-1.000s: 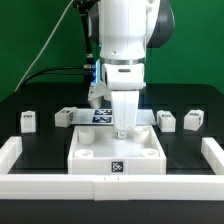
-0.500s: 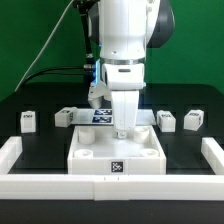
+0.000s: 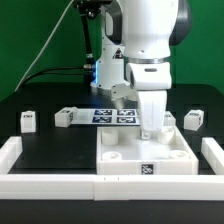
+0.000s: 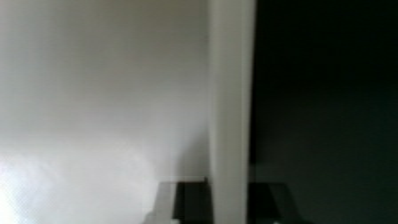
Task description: Assemble one leg
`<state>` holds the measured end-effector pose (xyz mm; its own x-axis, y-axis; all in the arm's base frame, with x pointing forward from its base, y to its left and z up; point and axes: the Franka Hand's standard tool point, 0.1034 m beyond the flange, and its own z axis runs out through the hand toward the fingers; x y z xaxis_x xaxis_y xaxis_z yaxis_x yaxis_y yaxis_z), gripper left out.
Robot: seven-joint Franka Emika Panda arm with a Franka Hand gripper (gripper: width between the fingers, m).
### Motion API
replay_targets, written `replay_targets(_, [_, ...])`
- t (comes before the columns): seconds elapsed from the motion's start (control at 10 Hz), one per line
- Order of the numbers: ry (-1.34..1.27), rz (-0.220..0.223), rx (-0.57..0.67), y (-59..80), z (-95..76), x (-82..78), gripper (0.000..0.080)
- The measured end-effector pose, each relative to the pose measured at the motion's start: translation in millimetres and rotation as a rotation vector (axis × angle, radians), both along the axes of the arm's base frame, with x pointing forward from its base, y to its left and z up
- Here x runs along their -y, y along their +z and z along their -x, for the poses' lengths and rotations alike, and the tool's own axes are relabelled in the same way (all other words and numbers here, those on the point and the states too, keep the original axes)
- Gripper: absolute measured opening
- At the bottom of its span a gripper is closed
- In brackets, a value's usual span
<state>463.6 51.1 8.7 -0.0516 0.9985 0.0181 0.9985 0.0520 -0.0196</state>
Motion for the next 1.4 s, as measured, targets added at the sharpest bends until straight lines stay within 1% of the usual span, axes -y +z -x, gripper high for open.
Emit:
replay_targets(0.2, [-0.020,-0.006,0.011,-2.1,-13.7,-16.6,0.0058])
replay_targets(0.5, [-0.041,-0.007,0.019,-1.7,-20.8,-29.6,0.0059])
replay_targets(0.6, [-0.044,-0.006,0.018,-1.7,-20.7,-32.1,0.0059])
replay_targets(0.9, [-0.048,-0.005,0.016,-2.4,-20.1,-31.6,0.0059])
replay_targets(1.0, [-0.048,-0.005,0.016,-2.4,-20.1,-31.6,0.0263])
replay_targets(1.2, [-0.048,-0.005,0.016,-2.4,-20.0,-31.5,0.0544])
replay_targets(1.3, [-0.048,-0.005,0.016,-2.5,-20.0,-31.5,0.0544])
replay_targets(1.4, [-0.048,-0.005,0.016,-2.5,-20.0,-31.5,0.0629])
